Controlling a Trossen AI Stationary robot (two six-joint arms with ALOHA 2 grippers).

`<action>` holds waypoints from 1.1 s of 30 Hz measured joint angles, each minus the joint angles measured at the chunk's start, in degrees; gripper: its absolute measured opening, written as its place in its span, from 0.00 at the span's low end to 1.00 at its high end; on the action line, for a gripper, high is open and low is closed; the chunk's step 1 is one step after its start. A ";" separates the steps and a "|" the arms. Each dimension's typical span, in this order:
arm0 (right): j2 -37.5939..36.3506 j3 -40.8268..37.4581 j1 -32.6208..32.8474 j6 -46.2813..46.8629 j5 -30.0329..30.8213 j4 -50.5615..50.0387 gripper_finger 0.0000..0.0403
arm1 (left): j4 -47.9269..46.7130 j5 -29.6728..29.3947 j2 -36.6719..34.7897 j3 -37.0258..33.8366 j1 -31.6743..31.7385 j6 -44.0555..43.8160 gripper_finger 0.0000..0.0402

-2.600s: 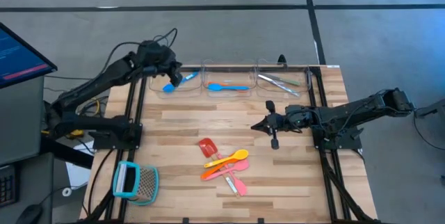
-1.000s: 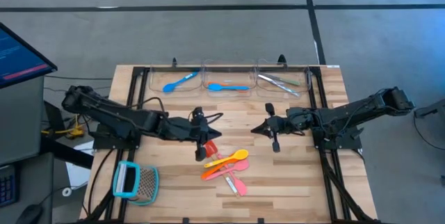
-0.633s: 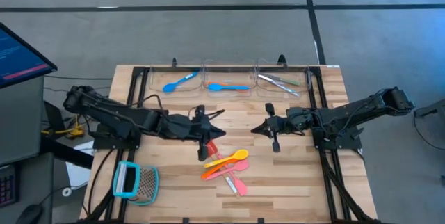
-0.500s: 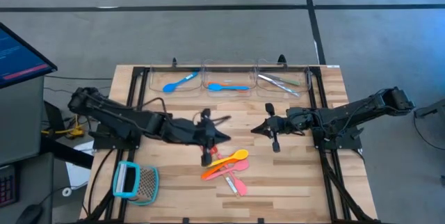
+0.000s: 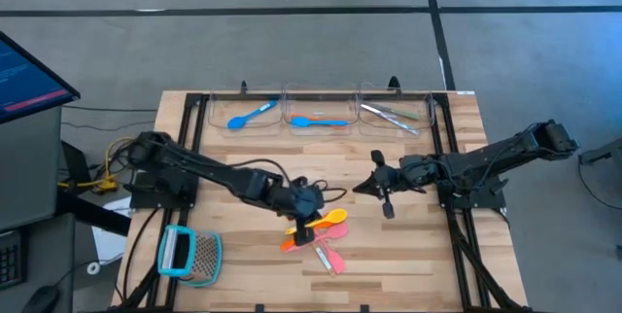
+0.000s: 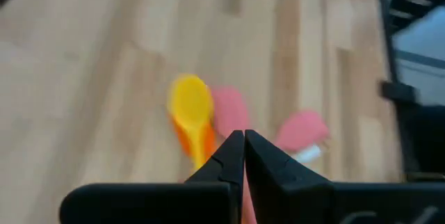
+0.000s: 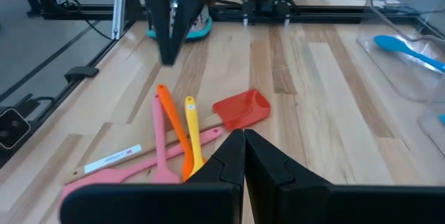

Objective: Pick & Place Kitchen Items
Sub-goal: Put the yellow serving spoon into the left transparent bin

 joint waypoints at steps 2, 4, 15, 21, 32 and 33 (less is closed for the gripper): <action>-0.05 0.01 0.30 -0.12 0.03 0.03 0.00 | -1.30 4.74 1.29 0.02 1.13 -0.42 0.00; -0.11 0.01 0.48 -1.09 0.03 0.05 0.00 | -2.93 6.02 2.77 0.02 2.20 -0.23 0.00; -0.11 0.03 0.48 -1.95 0.03 -2.89 0.00 | -3.44 6.16 9.53 0.02 6.44 6.34 0.01; -0.11 0.03 0.41 -1.95 0.03 -4.38 0.00 | -3.27 6.26 10.73 0.02 6.00 6.35 0.04; -0.11 0.03 0.41 -1.97 0.05 -6.71 0.00 | -1.84 6.58 10.89 0.02 4.19 4.30 0.25; -0.11 0.03 0.41 -1.97 0.04 -6.69 0.00 | -1.76 6.58 10.89 0.02 4.01 3.35 0.27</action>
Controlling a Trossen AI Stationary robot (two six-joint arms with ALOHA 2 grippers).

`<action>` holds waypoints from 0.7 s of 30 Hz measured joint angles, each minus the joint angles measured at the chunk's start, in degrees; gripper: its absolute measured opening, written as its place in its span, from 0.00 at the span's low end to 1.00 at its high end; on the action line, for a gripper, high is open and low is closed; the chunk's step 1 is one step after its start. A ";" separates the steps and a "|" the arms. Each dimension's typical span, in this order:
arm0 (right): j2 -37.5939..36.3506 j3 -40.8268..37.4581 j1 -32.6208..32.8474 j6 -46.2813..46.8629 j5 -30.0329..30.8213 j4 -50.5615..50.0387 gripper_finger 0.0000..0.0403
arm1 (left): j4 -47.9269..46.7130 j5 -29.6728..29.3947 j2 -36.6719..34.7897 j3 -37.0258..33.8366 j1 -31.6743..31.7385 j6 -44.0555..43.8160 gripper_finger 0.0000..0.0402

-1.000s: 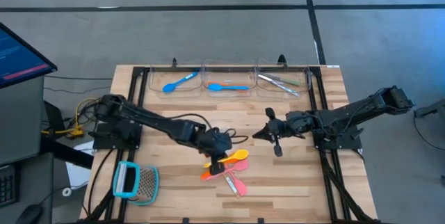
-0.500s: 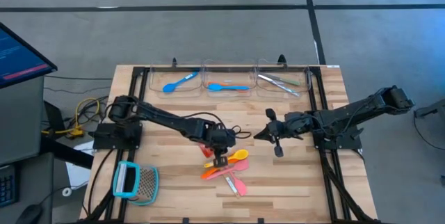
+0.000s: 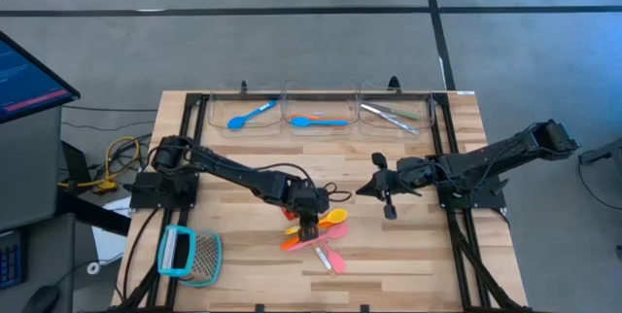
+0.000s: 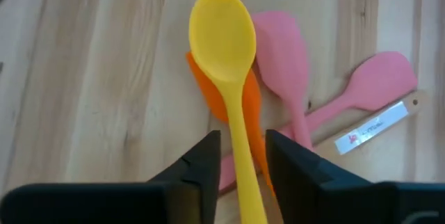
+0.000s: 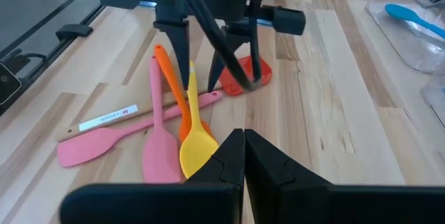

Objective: Pick & Place Kitchen Items
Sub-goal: Put the yellow serving spoon into the left transparent bin

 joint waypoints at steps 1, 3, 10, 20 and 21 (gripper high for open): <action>0.00 0.00 0.00 0.00 -0.02 0.00 0.00 | -0.02 0.00 0.00 0.00 -0.13 -0.56 0.29; 0.00 0.00 0.00 0.00 -0.02 0.02 0.00 | 0.19 -0.02 0.00 0.00 -0.43 -0.73 0.33; 0.00 0.00 0.00 0.02 -0.02 0.14 0.00 | 0.84 -0.05 1.36 0.00 -0.66 -3.64 0.37; 0.00 0.00 0.02 0.02 -0.02 0.33 0.00 | 1.96 -0.22 3.57 -0.02 -0.42 -3.68 0.37; 0.00 0.00 0.02 0.02 -0.02 0.33 0.00 | 2.06 0.02 3.79 -0.02 -0.42 -3.68 0.37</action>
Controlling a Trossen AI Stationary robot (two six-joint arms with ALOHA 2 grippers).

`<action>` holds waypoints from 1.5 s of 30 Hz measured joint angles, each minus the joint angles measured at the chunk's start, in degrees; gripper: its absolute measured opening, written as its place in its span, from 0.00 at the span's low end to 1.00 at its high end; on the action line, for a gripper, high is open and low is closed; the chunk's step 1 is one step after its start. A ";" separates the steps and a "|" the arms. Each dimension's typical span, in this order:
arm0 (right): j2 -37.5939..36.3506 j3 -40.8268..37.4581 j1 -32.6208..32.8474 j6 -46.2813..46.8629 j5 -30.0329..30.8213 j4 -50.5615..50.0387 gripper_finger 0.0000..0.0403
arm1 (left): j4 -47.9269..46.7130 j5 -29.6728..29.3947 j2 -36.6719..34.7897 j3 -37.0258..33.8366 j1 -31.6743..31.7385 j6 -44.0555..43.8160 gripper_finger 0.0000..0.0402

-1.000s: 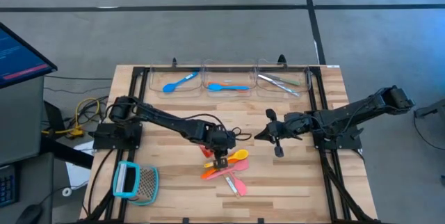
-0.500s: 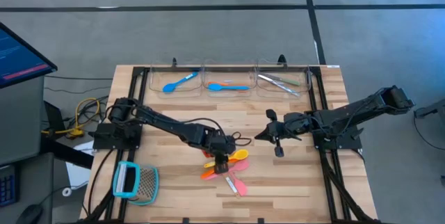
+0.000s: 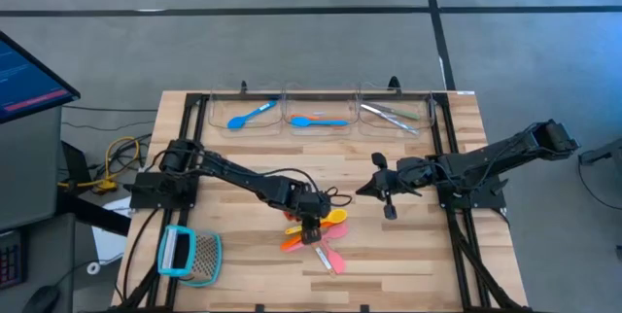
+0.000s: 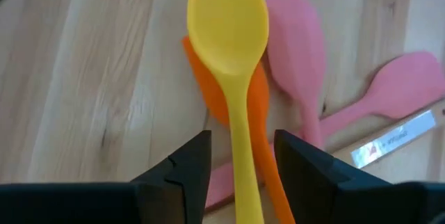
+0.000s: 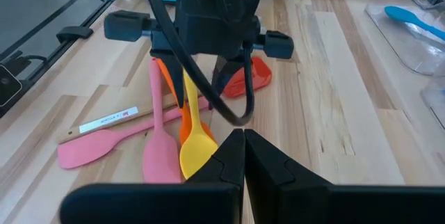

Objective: Pick & Place Kitchen Items
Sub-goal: Put the yellow serving spoon into the left transparent bin

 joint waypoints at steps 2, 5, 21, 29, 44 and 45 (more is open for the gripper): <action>0.00 0.00 0.00 0.00 0.00 0.00 0.00 | 0.13 1.88 0.76 0.00 0.04 -0.05 0.37; 0.00 0.00 0.00 0.00 0.00 -0.02 0.00 | 0.53 3.70 1.52 0.01 0.17 -0.04 0.37; -0.02 0.00 0.01 0.00 0.00 0.02 0.00 | 7.03 4.80 1.70 -4.83 0.81 -3.94 0.34; -0.02 0.00 0.00 0.00 0.00 0.00 0.00 | 7.59 4.96 0.87 -5.16 1.07 -4.09 0.25; -0.02 0.00 0.00 0.00 0.00 -0.02 0.00 | 8.57 4.99 0.25 -5.16 1.05 -4.09 0.13; -0.02 0.00 0.00 0.00 0.00 -0.02 0.00 | 8.60 5.00 0.25 -5.16 1.05 -4.09 0.12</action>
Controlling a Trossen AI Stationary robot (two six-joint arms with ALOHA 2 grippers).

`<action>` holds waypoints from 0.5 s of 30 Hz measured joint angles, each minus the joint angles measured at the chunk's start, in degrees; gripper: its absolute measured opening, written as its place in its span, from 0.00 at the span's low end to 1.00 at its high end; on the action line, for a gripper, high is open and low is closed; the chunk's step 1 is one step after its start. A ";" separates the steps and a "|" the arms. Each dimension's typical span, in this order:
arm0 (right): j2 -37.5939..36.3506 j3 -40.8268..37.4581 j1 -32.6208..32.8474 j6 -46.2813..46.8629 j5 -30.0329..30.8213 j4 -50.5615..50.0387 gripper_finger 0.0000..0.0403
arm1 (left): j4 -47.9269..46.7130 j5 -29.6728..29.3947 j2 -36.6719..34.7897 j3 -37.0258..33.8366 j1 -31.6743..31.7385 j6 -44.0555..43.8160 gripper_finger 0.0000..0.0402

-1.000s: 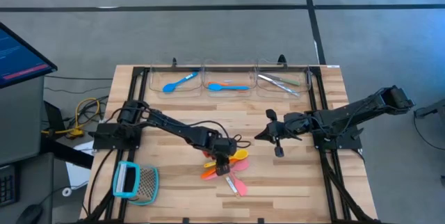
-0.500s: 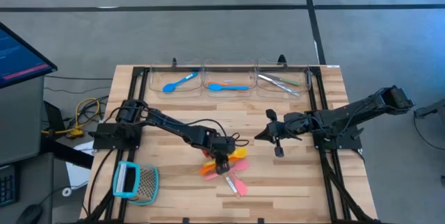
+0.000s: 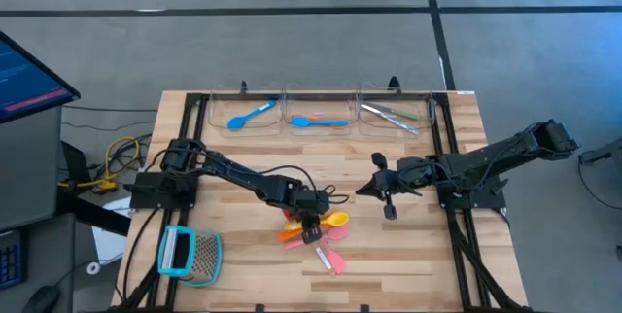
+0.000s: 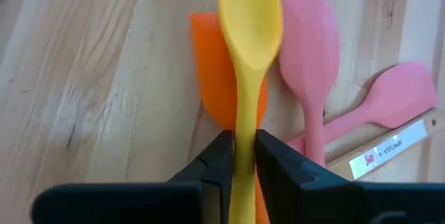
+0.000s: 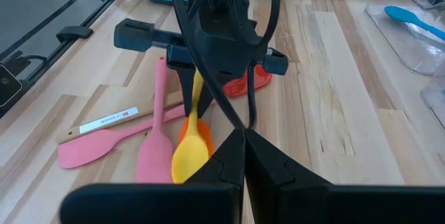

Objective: Pick & Place Kitchen Items
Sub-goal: Put the yellow serving spoon into the left transparent bin

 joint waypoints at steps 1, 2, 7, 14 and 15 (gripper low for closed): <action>0.00 0.00 0.00 0.00 0.00 0.00 0.00 | 0.02 0.01 0.00 0.00 0.00 0.00 0.10; 0.00 0.00 0.00 0.00 0.00 0.00 0.00 | 0.03 0.13 0.00 0.01 0.00 0.00 0.08; 0.00 0.00 0.00 0.00 0.00 0.00 0.00 | 0.08 0.61 -0.02 0.02 0.02 0.00 0.02; 0.00 0.00 0.00 0.00 0.01 -0.02 0.00 | 0.30 0.72 -0.25 0.02 0.02 1.30 0.02; 0.00 0.00 0.00 0.00 0.00 -0.02 0.00 | 0.09 0.78 -0.51 0.02 0.02 1.65 0.02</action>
